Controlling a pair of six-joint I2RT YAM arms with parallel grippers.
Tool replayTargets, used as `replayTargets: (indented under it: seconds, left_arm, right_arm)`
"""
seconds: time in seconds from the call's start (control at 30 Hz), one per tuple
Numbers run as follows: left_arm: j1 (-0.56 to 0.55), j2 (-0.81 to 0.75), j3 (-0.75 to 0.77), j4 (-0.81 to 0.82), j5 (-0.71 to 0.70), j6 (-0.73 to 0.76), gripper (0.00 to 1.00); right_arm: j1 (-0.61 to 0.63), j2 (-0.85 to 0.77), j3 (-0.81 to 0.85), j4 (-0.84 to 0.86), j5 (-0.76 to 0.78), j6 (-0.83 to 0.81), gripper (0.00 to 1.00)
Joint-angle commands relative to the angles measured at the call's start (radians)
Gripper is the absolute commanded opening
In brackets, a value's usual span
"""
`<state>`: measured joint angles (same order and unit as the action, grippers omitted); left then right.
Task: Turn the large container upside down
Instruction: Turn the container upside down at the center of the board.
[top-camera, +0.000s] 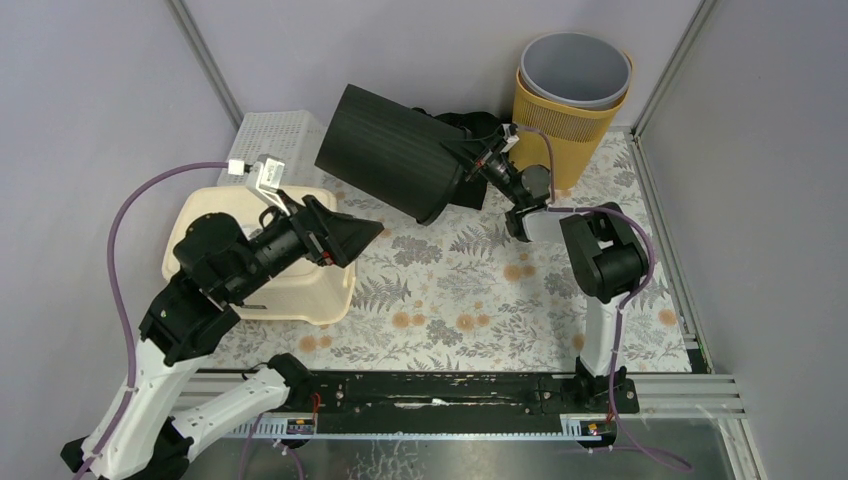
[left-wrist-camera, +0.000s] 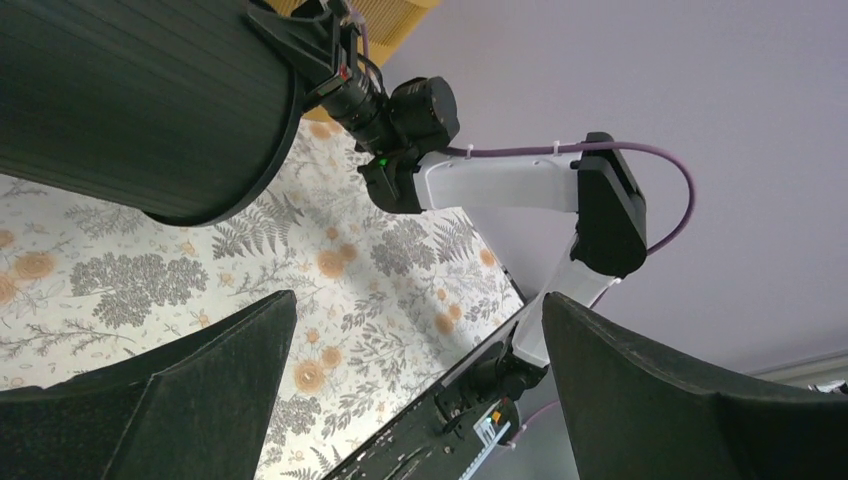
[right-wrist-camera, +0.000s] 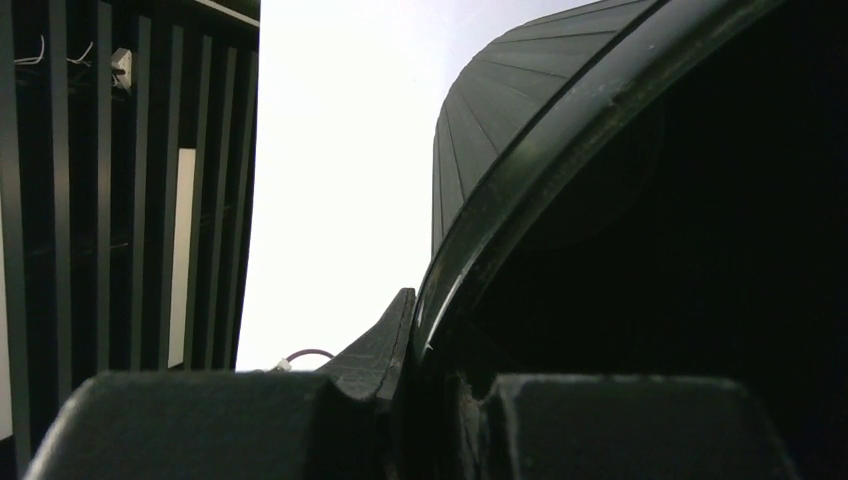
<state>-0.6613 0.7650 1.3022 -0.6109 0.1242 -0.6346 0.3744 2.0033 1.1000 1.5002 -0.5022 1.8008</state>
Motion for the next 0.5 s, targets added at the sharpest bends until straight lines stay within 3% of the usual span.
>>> replayTargets:
  seconds: [0.0, 0.47]
  left_arm:
    - [-0.006, -0.003, 0.035, -0.025, -0.054, 0.030, 1.00]
    - [-0.006, -0.014, 0.020, -0.035, -0.060, 0.027, 1.00]
  right_arm:
    - [0.021, 0.000, 0.100, 0.202, 0.074, 0.012, 0.00]
    - [0.105, 0.159, 0.263, 0.204, 0.183, -0.028, 0.00]
